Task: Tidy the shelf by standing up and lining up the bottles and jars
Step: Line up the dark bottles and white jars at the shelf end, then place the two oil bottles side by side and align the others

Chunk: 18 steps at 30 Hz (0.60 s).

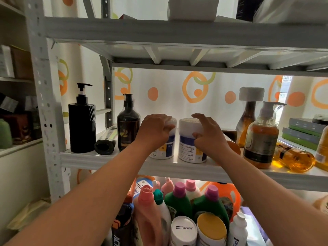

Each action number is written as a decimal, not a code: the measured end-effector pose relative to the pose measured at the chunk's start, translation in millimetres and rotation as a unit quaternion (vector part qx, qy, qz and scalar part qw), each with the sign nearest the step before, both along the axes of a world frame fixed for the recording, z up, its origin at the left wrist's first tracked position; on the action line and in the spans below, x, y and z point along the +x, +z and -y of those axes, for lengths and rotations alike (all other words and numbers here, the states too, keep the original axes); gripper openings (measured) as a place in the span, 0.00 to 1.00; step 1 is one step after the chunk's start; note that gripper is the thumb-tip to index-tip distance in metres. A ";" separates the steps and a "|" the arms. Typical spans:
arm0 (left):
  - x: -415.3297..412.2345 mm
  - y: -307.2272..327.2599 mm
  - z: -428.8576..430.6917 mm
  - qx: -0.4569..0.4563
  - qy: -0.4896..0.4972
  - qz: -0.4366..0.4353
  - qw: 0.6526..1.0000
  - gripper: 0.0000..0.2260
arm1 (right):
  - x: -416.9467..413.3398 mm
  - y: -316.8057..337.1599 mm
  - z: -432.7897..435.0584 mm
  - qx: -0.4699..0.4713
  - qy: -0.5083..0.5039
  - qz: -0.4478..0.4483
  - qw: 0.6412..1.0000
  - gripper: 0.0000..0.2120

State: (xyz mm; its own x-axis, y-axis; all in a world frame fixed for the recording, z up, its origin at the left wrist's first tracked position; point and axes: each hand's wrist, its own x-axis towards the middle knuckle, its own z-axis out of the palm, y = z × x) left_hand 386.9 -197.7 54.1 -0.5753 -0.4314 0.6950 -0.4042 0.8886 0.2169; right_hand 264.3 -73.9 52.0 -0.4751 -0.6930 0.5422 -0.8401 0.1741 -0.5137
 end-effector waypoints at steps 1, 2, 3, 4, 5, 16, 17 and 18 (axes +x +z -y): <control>0.2 0.2 -0.2 -0.002 0.006 0.004 1.000 0.17 | 0.0 -0.5 0.2 0.001 -0.003 -0.004 1.000 0.31; 0.2 0.1 -0.1 -0.006 0.015 0.008 1.000 0.19 | 0.0 -0.7 0.3 0.001 -0.005 -0.007 1.000 0.30; -0.4 0.2 -0.5 -0.015 0.028 0.013 0.999 0.20 | 0.1 -0.8 0.4 -0.001 -0.006 -0.010 1.000 0.29; -1.4 -0.1 -1.8 -0.028 0.043 0.018 0.999 0.21 | 0.1 -0.7 0.4 -0.005 -0.006 -0.013 1.000 0.29; -3.0 -0.6 -4.8 -0.041 0.051 0.020 0.998 0.22 | 0.4 -0.6 0.4 -0.009 -0.008 -0.017 1.000 0.29; -64.5 11.5 -100.7 -0.067 -0.085 -0.219 0.970 0.09 | -27.5 10.5 -60.2 -0.200 -0.098 -0.131 0.966 0.15; -72.4 12.0 -112.8 -0.050 -0.111 -0.218 0.968 0.11 | -33.5 11.7 -69.6 -0.213 -0.102 -0.148 0.960 0.13; -79.8 12.6 -126.5 -0.032 -0.134 -0.216 0.967 0.13 | -40.9 12.2 -79.3 -0.219 -0.108 -0.160 0.956 0.11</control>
State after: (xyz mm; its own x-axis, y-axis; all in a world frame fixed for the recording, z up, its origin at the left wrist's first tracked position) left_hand 307.1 -71.2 66.7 -0.3110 -0.2541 0.9158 -0.0415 0.9663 0.2541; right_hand 223.4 5.4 64.2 -0.3431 -0.2706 0.8995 -0.9352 0.1878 -0.3002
